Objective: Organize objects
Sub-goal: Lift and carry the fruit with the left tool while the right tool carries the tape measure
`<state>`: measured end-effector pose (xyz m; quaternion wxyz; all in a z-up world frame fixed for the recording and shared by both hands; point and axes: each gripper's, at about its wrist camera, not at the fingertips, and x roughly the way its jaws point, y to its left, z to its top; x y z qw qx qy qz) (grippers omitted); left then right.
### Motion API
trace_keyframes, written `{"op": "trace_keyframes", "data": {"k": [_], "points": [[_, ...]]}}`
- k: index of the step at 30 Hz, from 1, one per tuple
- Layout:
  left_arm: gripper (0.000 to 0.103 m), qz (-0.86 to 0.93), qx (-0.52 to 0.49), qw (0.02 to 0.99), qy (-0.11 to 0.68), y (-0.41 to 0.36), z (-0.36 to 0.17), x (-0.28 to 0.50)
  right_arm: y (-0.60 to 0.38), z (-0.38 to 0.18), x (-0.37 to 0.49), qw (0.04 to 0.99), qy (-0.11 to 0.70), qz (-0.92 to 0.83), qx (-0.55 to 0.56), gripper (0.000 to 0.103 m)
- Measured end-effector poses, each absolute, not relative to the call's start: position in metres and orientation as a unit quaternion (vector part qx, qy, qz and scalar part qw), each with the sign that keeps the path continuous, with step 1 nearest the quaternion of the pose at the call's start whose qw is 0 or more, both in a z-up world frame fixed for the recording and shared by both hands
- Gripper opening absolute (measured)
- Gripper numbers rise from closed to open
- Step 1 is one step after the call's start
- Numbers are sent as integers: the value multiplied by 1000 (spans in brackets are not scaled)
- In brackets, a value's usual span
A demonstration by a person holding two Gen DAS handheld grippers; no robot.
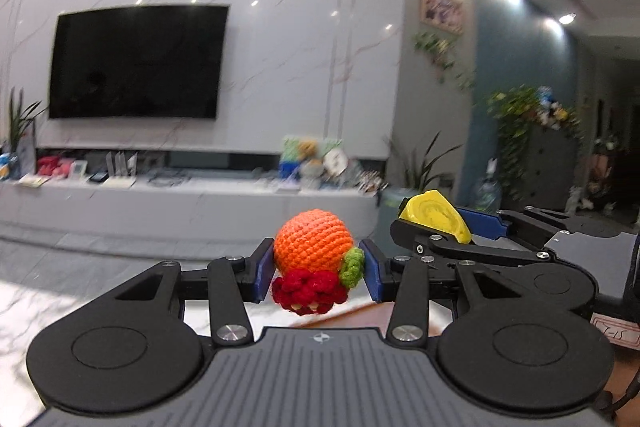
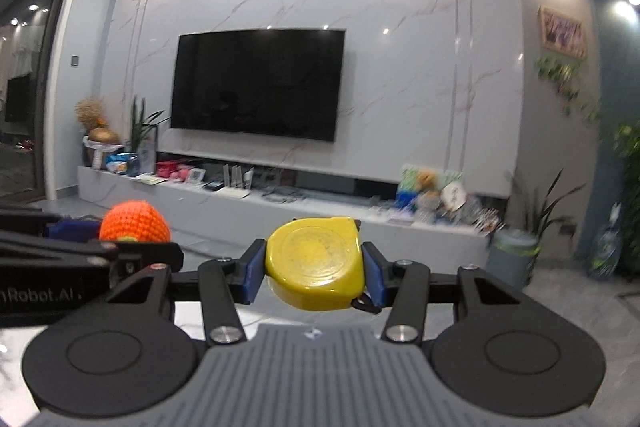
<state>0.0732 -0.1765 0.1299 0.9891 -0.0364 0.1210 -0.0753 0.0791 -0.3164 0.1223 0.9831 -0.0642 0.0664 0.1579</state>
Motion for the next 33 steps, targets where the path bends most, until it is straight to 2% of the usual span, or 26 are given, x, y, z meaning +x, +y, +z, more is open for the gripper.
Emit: {"op": "trace_keyframes", "data": {"k": [8,16,24,33], "points": [[51,-130,-58,986,91,-215,138,103,-371,161,93,989,51,109,-82,52],[51,-142,-55,982,115,-228,131,127,-400,161,123,985,87,113,-95,52],[51,-140,-64,967,204,-217,93,176,-401,127,181,971,158,142,-107,52],[51,-116,-75,936,324,-205,27,227,-390,52,266,935,290,174,-105,52]]}}
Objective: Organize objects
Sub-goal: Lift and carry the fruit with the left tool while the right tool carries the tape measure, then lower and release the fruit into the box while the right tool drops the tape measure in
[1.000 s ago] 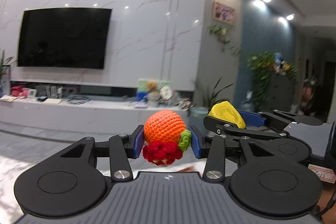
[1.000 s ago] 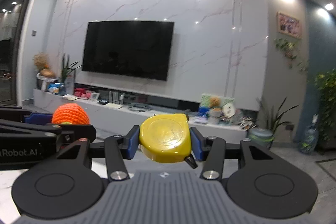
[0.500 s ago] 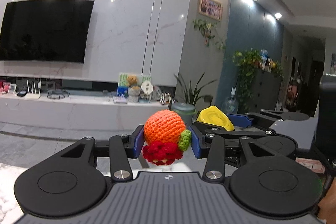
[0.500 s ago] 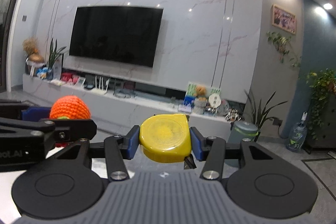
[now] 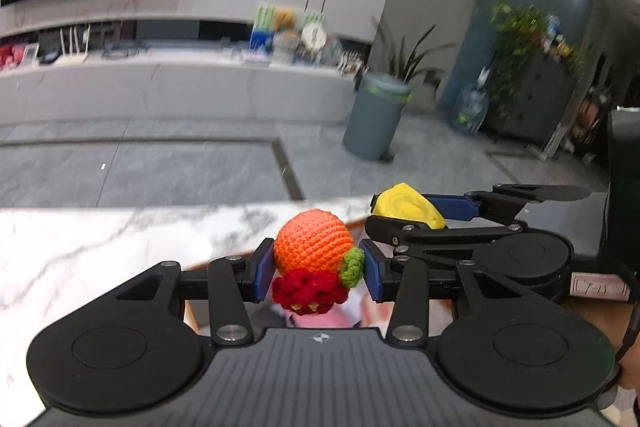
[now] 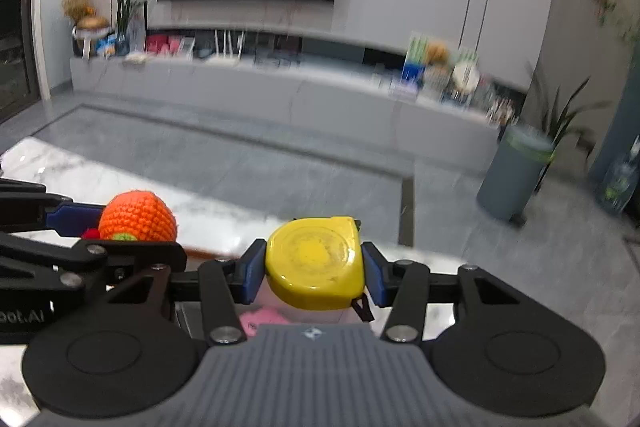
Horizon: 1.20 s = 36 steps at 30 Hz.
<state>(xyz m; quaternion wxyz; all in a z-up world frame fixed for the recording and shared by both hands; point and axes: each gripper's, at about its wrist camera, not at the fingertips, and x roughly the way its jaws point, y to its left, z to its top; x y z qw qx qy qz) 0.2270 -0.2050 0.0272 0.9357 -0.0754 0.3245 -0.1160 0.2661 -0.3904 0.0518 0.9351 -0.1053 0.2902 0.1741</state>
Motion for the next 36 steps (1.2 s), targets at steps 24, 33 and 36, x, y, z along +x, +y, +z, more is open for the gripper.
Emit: {"op": "trace_keyframes", "data": {"k": [24,33,36], "points": [[51,-88,-18,901,424,-212,-18,257,-368,-34,334,896,386,188,-114,52],[51,-78,4,891,447,-212,-26,269,-362,-44,341,886,400,193,-134,52],[51,-73,25,890,449,-214,-28,270,-359,-45,341,879,407,201,-150,52]]}}
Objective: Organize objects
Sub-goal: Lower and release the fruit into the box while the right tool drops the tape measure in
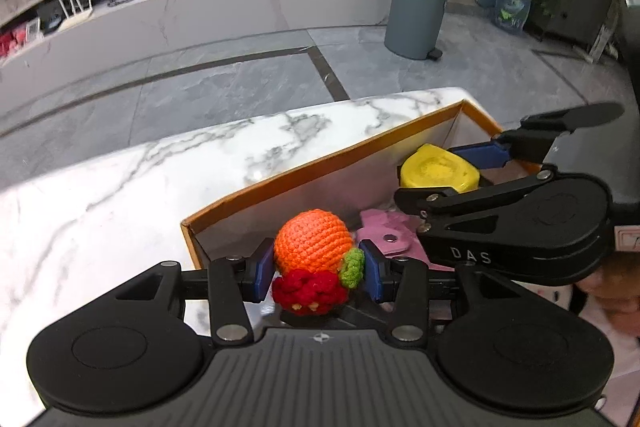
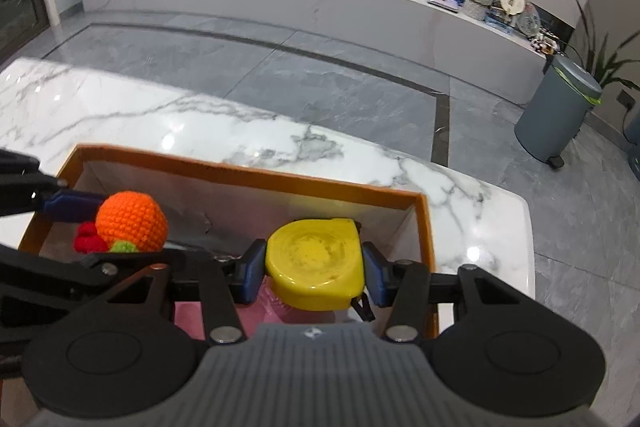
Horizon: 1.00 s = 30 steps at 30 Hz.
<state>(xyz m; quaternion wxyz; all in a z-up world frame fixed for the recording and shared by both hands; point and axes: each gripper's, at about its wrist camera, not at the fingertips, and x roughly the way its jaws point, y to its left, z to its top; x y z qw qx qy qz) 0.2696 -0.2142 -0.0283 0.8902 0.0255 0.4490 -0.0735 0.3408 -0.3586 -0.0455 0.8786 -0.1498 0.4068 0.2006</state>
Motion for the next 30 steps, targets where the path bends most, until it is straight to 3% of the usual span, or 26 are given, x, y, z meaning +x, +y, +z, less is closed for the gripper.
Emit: {"op": "trace_keyframes", "data": {"k": [15,30], "points": [[53,-59,172,885,429,-243,-50,265,-340,-61,333,864,397,181,-250,52],[59,-59,168,880,442,-247,-49,262,-342,-64,323,871,375,182,-261,55]]}}
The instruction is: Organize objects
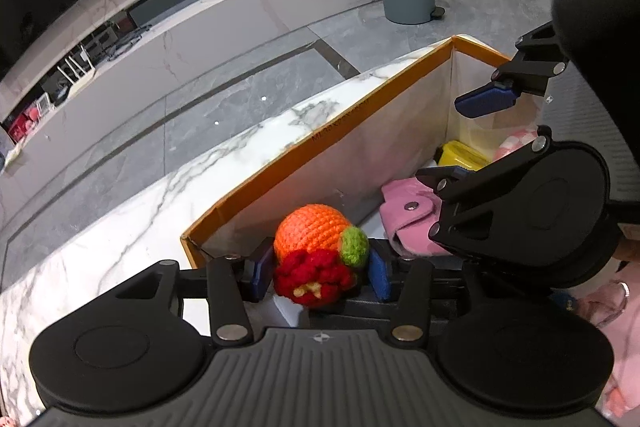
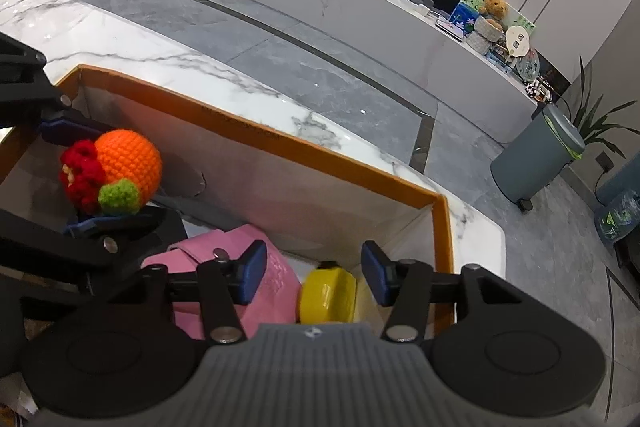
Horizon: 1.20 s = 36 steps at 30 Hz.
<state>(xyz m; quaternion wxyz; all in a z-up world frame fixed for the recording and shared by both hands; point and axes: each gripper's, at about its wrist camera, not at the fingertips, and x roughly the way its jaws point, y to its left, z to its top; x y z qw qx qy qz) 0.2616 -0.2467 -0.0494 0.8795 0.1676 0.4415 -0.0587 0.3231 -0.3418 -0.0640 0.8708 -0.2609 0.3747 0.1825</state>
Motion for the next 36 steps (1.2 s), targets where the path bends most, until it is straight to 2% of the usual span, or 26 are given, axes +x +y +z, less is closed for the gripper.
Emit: {"op": "trace_keyframes", "data": {"k": [8,11,14,23,33,36], "points": [[71,-56,144,879,450,-244,-44,252,-350,-57,314,867,382,178,-265,59],[72,-58,141,882,446,-246,-42,242,-354,-54,307,867,384,181,-262,60],[80,-58,132,886,441,-246,-39,234,-358,-52,299,868,387,182,-253,60],[82,-82,99,885,448,-244,-20,217,-370,-37,277,870,397,173,-236,62],[83,-97,37,913,394,-232,41,160,-392,39,215,898,377,143,-177,65],[89,-92,19,924,370,-226,60,138,-393,66,192,910,357,125,-168,74]]}}
